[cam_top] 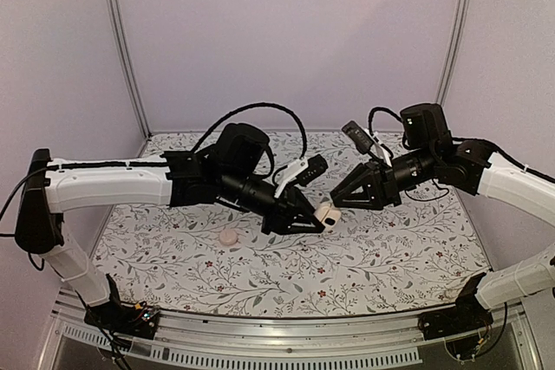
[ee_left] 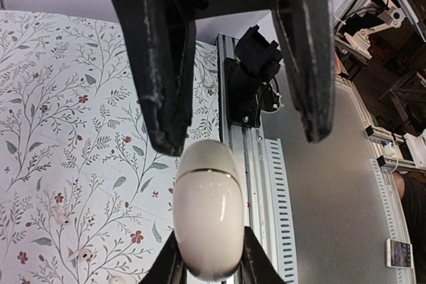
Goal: Insert the wireless bluetooth earbuds into the charging case
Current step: Pass from the right arm to the left
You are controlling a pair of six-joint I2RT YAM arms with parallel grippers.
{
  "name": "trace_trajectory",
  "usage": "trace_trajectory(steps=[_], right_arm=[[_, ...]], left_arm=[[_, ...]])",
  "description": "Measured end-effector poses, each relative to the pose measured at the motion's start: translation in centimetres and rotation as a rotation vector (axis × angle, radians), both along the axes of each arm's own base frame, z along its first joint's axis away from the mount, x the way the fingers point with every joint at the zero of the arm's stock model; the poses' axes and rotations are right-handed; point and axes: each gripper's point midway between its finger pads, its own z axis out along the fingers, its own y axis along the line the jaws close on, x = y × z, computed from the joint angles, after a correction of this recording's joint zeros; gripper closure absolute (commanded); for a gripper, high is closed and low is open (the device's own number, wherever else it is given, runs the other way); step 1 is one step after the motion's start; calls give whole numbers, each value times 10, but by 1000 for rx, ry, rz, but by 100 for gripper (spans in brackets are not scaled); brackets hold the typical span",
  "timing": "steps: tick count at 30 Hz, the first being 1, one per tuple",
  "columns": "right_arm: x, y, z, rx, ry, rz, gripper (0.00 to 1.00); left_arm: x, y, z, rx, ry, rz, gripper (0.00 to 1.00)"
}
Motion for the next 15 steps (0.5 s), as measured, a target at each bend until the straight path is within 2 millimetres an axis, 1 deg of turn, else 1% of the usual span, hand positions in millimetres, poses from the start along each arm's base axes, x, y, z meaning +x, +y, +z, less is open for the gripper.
trace_trajectory(steps=[4,9,13,15], right_arm=[[-6,0,-8,-37,0,11,61],[-11,-2,-18,-74,-9,21,51],[-10,-3,-23,-95,-16,13,50],[-10,-4,-24,-100,-19,8,52]], left_arm=[[-2,1,-8,32,5,-20,100],[-6,4,-8,50,4,-43,100],[-9,3,-2,38,0,-66,100],[-11,3,-1,33,2,-79,100]])
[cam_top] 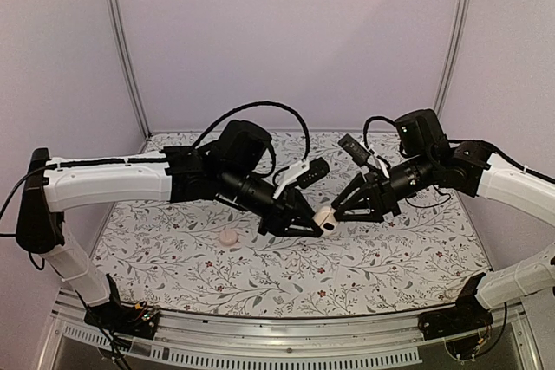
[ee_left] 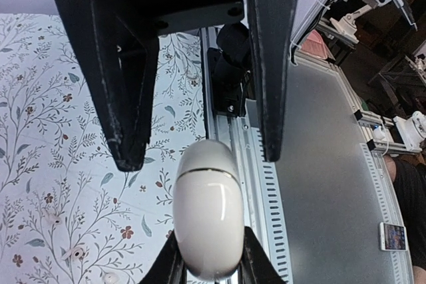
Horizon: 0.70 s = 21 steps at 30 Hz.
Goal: Insert the wireless bluetooth earbuds into the charging case
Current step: Pass from the right arm to the left, then pass from the left arm to the right
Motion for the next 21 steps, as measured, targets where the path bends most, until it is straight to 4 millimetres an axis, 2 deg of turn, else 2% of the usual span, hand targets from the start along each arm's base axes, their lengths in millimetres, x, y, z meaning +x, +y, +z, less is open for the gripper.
trace_trajectory(steps=[5,15,21], right_arm=[[-2,1,-1,-2,2,10,58],[-12,8,-7,-8,26,58,56],[-15,9,-10,-9,32,67,66]], left_arm=[[-2,1,0,1,5,-12,100],[-3,1,1,1,5,-15,100],[-3,1,1,0,3,-15,100]])
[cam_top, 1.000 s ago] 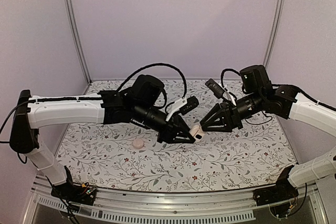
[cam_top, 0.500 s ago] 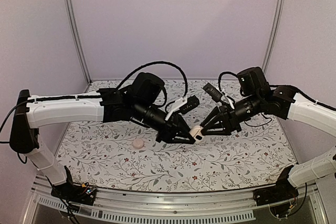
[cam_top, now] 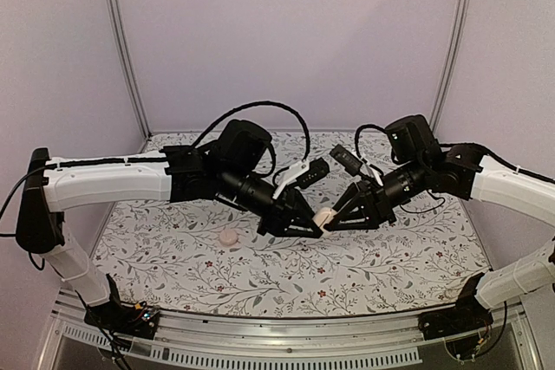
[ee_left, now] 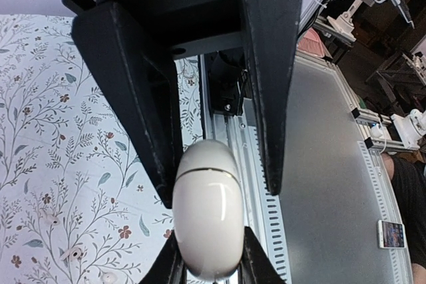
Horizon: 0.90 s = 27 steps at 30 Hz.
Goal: Insert the wireless bluetooth earbuds into the charging case
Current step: Pass from the left arm to the right
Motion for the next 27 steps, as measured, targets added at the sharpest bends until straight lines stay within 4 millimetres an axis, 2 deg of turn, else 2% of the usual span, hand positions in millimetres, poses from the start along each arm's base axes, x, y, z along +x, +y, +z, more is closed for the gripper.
trace_trajectory(steps=[7,11,12,15,16,20,24,27], right_arm=[[-1,0,-3,-6,7,0,70],[-1,0,-3,-6,4,0,79],[-1,0,-3,-5,3,1,81],[0,0,-3,-3,-7,2,85],[0,0,-3,-2,-10,3,86],[0,2,-1,8,-13,3,86],[3,4,3,26,-21,-7,87],[8,7,8,41,-31,-30,87]], left_arm=[[-1,0,0,-2,3,-6,100],[-2,0,1,-4,6,-12,100],[-3,0,1,-4,8,-13,93],[-3,0,1,-2,14,-12,48],[-3,0,1,-3,11,-13,41],[0,0,1,-4,-3,0,34],[5,2,8,-23,-33,26,34],[8,13,18,-69,-69,63,36]])
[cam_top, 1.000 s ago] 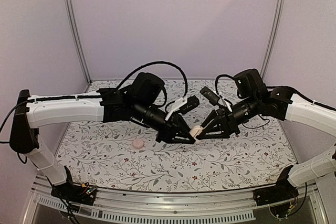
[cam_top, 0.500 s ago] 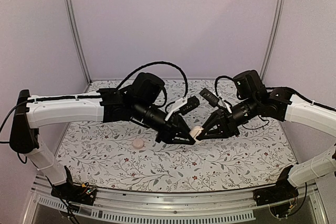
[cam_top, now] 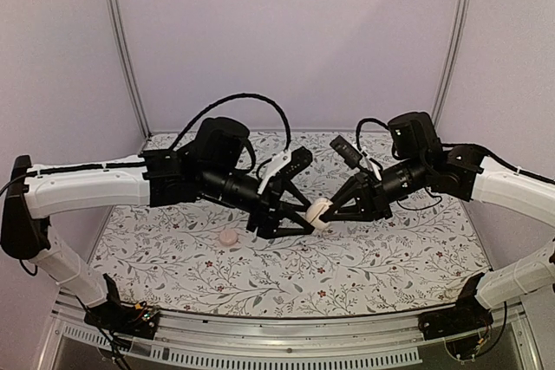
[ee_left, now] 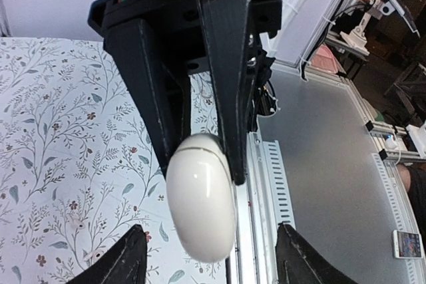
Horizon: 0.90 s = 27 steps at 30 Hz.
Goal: Insert the wireless bluetooth earbuds into the charging case
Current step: Pass from the left arm to the right, then pass from the right arm to the left
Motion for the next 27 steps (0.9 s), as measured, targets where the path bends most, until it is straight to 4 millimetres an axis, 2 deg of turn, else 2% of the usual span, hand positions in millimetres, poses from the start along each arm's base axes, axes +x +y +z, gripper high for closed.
trace_trajectory(steps=[4,6,10,14,18,22,27], right_arm=[[10,0,15,50,-48,-62,87],[14,-3,25,83,-75,-91,86],[17,-8,49,173,-133,-135,84],[18,-8,67,236,-162,-146,84],[19,-6,75,267,-172,-149,83],[19,-5,77,278,-171,-142,83],[19,-3,73,274,-159,-128,83]], left_arm=[[6,19,18,-97,-61,79,37],[9,30,30,-166,-100,130,33],[17,40,49,-263,-144,210,34],[20,35,63,-330,-135,222,41],[21,23,54,-329,-90,204,45],[22,12,46,-321,-49,186,48],[17,4,54,-355,-19,145,49]])
